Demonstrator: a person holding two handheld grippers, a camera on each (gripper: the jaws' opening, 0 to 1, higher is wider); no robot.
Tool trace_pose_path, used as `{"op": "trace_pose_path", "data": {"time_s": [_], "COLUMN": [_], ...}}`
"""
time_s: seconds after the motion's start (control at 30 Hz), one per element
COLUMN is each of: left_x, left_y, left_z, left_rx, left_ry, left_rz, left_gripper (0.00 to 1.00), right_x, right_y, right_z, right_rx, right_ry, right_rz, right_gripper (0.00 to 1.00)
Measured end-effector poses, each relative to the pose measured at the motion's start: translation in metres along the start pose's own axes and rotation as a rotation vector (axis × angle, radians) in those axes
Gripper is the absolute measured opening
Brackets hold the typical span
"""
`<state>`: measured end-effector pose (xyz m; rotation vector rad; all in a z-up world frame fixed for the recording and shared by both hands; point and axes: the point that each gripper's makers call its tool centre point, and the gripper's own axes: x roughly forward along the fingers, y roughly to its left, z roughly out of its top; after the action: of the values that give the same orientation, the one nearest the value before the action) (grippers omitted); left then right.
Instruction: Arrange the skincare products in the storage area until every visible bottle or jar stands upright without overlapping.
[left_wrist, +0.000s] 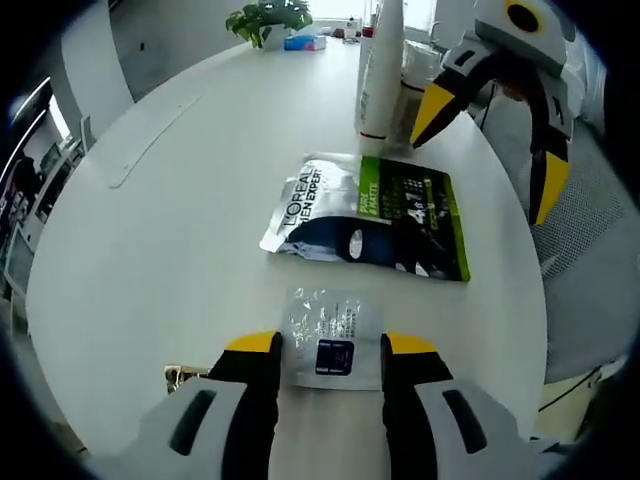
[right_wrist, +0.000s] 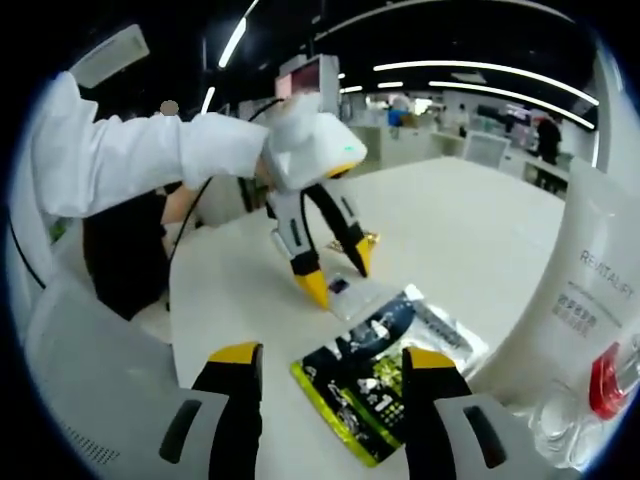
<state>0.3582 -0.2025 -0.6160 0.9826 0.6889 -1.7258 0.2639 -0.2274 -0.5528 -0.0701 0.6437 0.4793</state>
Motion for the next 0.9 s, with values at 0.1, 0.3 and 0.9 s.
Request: {"op": "trace_pose_path", "data": {"time_s": [0.1, 0.3, 0.9], "left_x": [-0.001, -0.001, 0.001], "left_y": [-0.009, -0.023, -0.061], "left_z": [-0.001, -0.002, 0.003], "left_rx": [0.008, 0.012, 0.016], "left_ry": [0.007, 0.016, -0.005], "left_rz": [-0.008, -0.015, -0.045], "left_gripper": [0.4, 0.4, 0.4], "right_x": [0.0, 0.0, 0.002], "right_y": [0.001, 0.0, 0.008], "right_z": [-0.001, 0.0, -0.003], "right_rx": [-0.003, -0.001, -0.013], "right_ry": [0.003, 0.001, 0.019], "right_rz": [0.003, 0.0, 0.029], "right_gripper": [0.5, 0.51, 0.51]}}
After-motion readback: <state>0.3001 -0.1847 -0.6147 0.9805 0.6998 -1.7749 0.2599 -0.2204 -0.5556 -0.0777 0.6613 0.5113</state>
